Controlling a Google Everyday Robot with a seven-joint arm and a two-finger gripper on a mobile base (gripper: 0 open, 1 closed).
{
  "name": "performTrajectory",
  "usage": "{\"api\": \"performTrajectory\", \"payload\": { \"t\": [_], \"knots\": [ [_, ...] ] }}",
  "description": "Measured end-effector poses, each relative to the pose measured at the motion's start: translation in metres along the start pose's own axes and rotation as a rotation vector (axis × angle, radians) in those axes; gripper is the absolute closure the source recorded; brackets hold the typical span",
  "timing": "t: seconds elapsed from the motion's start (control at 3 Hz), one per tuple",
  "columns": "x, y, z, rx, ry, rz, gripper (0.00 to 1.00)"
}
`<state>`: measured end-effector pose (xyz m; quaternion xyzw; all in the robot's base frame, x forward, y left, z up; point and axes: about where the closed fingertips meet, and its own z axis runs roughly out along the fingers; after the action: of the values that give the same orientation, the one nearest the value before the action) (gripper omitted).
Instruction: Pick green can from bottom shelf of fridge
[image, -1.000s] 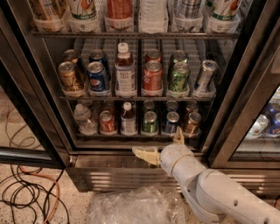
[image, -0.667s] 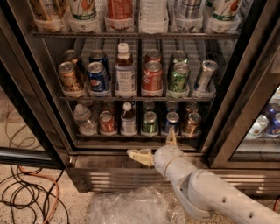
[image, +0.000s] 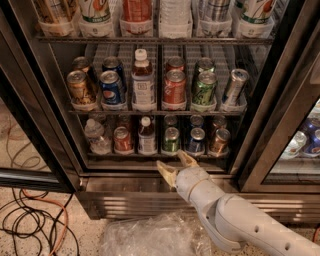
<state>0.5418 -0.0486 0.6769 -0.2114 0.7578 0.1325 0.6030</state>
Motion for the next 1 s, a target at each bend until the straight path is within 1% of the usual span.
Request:
{"api": "performTrajectory", "payload": {
  "t": [0.33, 0.67, 1.0],
  "knots": [
    [0.027, 0.004, 0.014, 0.012, 0.022, 0.027, 0.34],
    [0.063, -0.004, 0.044, 0.051, 0.050, 0.034, 0.12],
    [0.083, -0.013, 0.068, 0.096, 0.049, 0.053, 0.03]
  ]
}}
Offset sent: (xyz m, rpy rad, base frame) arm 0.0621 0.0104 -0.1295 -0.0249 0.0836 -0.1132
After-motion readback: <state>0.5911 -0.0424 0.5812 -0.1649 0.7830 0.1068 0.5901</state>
